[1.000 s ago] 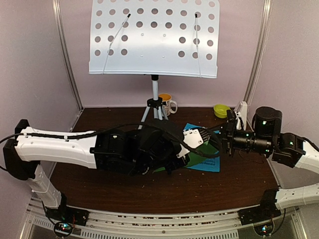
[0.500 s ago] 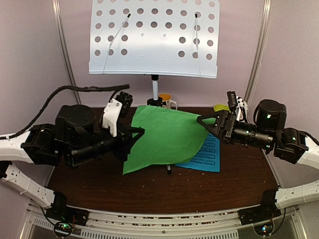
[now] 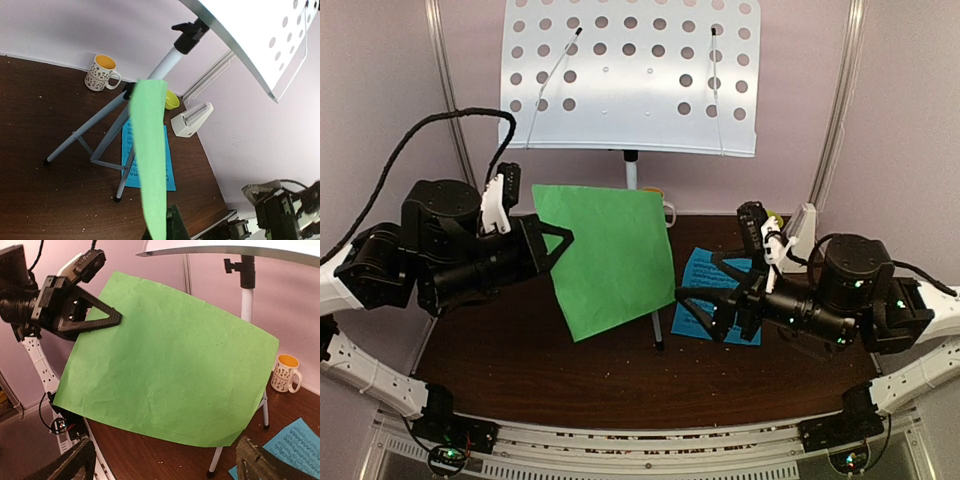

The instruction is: Set up the instrument practice props

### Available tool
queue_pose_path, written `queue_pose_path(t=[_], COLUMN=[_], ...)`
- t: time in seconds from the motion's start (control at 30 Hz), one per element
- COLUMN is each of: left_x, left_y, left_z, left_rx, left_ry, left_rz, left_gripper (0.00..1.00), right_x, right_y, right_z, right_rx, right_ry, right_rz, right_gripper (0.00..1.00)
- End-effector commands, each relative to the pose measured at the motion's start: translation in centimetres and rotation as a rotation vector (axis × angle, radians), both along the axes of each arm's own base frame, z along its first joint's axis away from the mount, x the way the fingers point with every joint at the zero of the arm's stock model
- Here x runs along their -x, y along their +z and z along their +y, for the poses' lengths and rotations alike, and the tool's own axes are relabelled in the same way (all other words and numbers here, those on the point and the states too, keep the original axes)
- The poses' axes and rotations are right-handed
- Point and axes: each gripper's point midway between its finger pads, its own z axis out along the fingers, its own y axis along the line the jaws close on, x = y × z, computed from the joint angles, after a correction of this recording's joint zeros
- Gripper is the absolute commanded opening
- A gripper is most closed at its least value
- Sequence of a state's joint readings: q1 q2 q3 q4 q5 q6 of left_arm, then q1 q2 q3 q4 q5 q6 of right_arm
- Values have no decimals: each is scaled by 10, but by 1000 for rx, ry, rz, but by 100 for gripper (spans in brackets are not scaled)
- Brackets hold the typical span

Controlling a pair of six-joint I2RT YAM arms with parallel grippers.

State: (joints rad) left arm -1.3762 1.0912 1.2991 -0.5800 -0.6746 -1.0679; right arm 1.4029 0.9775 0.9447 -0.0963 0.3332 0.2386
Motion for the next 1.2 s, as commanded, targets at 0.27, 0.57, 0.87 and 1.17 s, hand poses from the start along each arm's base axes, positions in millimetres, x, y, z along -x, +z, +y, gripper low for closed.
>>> queue_pose_path(t=[0.27,0.57,0.87,1.17], left_x=[-7,-2,4,2], left_y=[40,54,53,56], left_z=[58,50,39,41], left_rx=[412,510,532,548], left_ry=[229,181,127,132], left_rz=[161,207,243,228], left_gripper=[0,0,0,0], right_x=[17,33,24,10], right_y=[6,3,18,15], right_z=[49,98,119,117], right_rx=[297,352,391,492], right_ry=[-108,-103,-213,-326], right_rz=[-538,-667,-733,-775], right_gripper=[100,100,89,48])
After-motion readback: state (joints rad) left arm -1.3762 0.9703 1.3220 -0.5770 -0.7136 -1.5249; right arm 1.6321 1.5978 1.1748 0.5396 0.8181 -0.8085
